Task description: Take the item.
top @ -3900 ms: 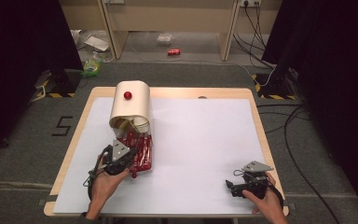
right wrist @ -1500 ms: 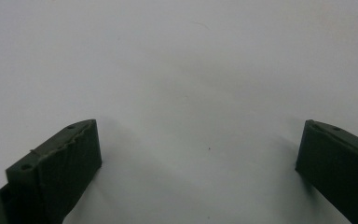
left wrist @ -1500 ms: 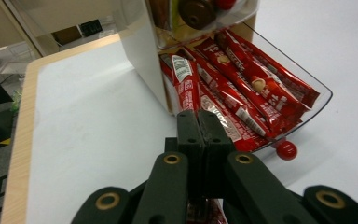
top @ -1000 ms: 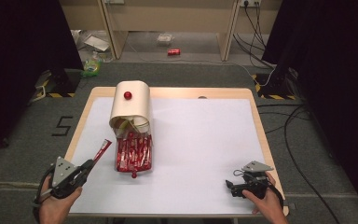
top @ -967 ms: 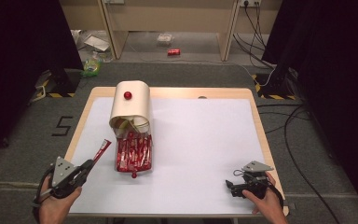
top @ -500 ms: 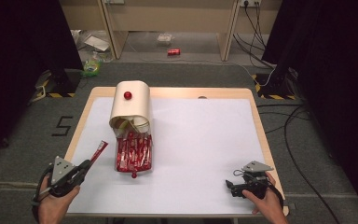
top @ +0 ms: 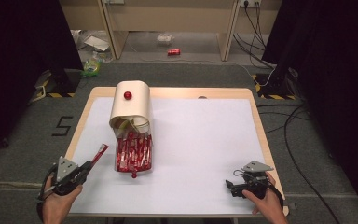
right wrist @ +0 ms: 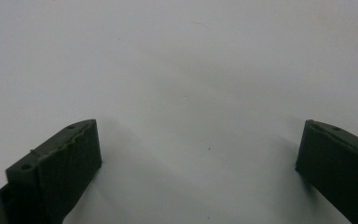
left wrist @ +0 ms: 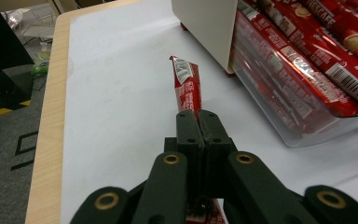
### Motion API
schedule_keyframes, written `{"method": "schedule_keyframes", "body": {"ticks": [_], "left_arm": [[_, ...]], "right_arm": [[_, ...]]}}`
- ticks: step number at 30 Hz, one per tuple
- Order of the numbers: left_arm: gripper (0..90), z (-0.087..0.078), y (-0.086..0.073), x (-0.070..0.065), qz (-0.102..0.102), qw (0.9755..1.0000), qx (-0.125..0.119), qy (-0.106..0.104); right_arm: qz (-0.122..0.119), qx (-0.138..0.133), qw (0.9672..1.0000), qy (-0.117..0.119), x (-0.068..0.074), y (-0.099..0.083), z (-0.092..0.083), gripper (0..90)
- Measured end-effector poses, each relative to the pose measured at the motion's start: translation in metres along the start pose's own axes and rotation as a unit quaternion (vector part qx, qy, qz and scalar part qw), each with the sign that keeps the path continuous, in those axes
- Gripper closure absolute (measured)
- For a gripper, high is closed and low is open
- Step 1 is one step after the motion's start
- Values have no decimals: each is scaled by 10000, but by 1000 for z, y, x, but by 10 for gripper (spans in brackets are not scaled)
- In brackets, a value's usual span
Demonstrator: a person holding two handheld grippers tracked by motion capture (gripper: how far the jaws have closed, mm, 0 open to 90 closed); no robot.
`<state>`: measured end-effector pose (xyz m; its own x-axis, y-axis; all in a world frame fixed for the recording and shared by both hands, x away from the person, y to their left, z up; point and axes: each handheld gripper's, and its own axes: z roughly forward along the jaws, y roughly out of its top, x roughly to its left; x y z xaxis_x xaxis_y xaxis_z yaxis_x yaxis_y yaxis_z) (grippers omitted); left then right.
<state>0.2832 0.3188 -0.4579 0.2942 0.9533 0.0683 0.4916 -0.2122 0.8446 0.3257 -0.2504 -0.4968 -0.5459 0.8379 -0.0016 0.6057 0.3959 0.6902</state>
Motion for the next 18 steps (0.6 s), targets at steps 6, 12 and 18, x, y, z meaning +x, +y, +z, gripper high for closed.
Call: {"method": "schedule_keyframes", "body": {"ticks": [6,12,18], "left_arm": [[878,6,-4,0,-1,9999,106,19],[876,13,-8,-2,23,9998,196,30],[872,20,-13,-3,4,9996,291,27]], "right_arm": [[-2,-1,10000,0,0,0,0,3],[-1,-1,10000,0,0,0,0,3],[-1,-1,10000,0,0,0,0,3]]}}
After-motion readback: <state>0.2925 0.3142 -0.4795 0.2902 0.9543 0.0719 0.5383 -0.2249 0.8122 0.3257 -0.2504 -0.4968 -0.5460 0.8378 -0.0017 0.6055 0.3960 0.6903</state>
